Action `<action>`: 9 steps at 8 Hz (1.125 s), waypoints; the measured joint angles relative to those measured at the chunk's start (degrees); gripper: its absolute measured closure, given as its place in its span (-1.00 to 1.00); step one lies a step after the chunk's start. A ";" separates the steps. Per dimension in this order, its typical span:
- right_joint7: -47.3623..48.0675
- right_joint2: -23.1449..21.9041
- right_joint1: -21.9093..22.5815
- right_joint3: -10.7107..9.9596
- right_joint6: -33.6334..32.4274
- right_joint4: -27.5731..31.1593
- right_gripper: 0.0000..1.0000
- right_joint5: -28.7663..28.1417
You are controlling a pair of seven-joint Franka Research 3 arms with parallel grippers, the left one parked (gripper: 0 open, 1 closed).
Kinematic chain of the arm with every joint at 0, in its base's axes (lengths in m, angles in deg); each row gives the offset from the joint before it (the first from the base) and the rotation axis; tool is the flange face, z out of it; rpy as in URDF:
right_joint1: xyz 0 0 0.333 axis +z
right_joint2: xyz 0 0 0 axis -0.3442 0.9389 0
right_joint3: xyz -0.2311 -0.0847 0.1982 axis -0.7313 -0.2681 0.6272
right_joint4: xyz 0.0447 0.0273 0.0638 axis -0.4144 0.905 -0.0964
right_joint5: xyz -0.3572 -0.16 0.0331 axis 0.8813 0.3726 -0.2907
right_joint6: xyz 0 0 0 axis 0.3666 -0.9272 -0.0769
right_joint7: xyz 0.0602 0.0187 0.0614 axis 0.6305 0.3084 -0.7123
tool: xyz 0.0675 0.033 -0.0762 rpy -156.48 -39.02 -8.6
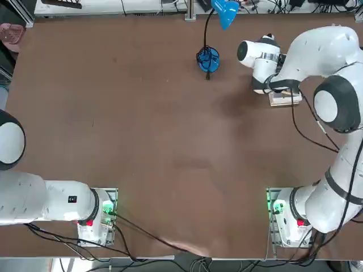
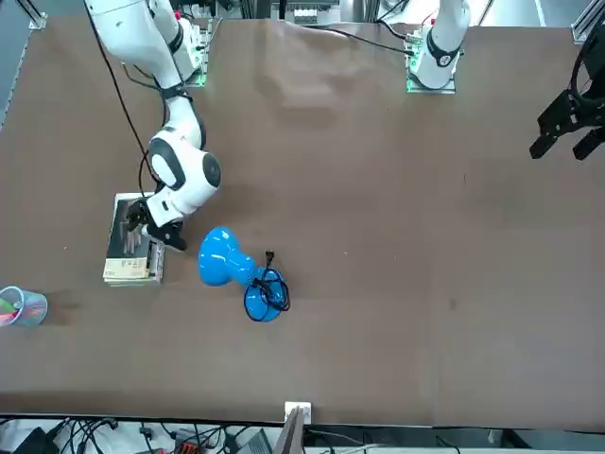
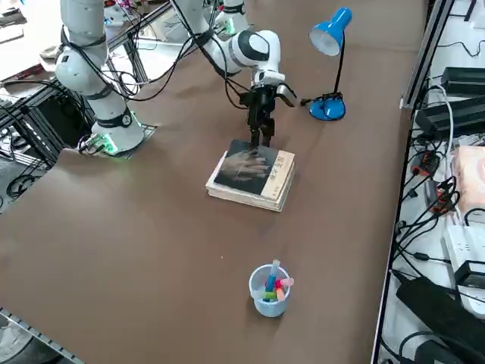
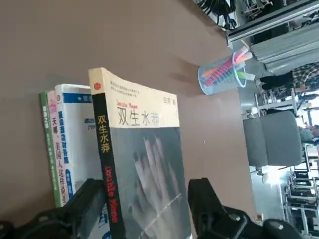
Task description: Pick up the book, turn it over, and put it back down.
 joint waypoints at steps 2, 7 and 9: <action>0.62 -0.11 0.01 0.06 0.93 0.04 -0.99 -1.52; 2.26 -1.71 -0.24 0.04 3.53 -0.40 -0.99 -8.16; -3.59 -4.45 -0.31 -0.07 3.61 -3.18 -0.99 -17.06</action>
